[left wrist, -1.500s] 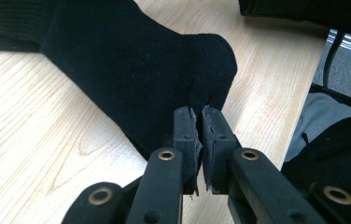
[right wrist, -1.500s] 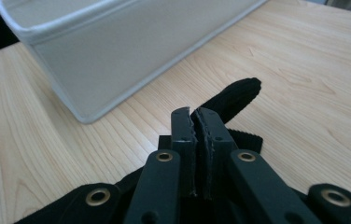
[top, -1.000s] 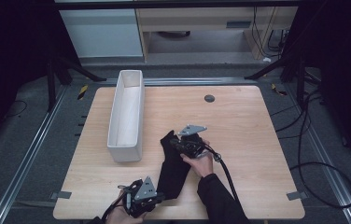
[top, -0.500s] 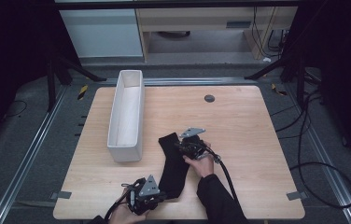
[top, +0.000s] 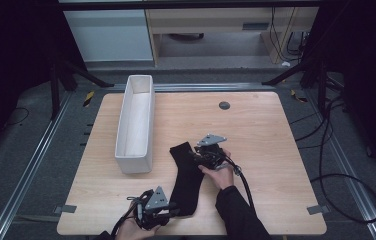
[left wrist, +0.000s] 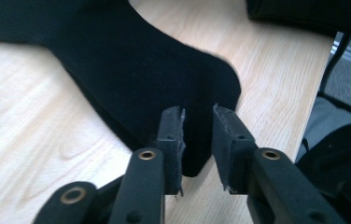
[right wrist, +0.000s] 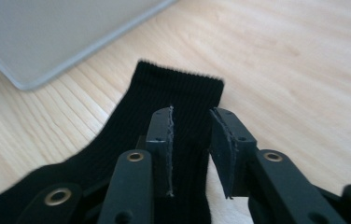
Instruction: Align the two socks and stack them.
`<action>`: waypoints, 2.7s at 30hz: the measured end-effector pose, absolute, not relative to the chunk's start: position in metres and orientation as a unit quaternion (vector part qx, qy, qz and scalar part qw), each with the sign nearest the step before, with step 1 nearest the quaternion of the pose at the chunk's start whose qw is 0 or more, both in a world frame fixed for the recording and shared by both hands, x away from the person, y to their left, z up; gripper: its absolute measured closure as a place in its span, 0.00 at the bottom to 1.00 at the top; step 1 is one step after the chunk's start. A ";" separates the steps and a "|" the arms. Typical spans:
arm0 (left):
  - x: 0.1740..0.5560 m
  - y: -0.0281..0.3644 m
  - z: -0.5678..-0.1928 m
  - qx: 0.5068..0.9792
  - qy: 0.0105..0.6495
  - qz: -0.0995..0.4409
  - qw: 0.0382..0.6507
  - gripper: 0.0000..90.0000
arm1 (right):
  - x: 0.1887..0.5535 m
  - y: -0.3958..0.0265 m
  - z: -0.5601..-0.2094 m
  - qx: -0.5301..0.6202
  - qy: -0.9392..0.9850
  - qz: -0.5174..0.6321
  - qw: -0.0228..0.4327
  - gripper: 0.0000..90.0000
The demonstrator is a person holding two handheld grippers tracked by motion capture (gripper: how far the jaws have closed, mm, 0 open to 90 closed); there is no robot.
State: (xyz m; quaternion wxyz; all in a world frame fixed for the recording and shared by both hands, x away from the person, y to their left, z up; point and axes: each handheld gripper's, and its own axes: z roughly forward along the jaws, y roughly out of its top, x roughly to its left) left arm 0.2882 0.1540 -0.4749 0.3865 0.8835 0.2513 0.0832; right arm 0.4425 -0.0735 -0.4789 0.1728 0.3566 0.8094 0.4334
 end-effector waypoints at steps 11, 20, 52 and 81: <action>0.303 0.168 -0.477 0.869 0.300 0.107 0.380 0.75 | 0.404 -0.103 -0.480 0.345 0.822 0.427 0.151 0.71; 0.319 0.162 -0.481 0.860 0.324 0.116 0.377 0.73 | 0.401 -0.102 -0.497 0.343 0.832 0.415 0.133 0.76; 0.356 0.140 -0.488 0.851 0.345 0.119 0.377 0.99 | 0.396 -0.096 -0.501 0.336 0.845 0.401 0.111 1.00; 0.370 0.135 -0.493 0.850 0.362 0.138 0.356 0.77 | 0.417 -0.094 -0.505 0.357 0.824 0.416 0.142 0.99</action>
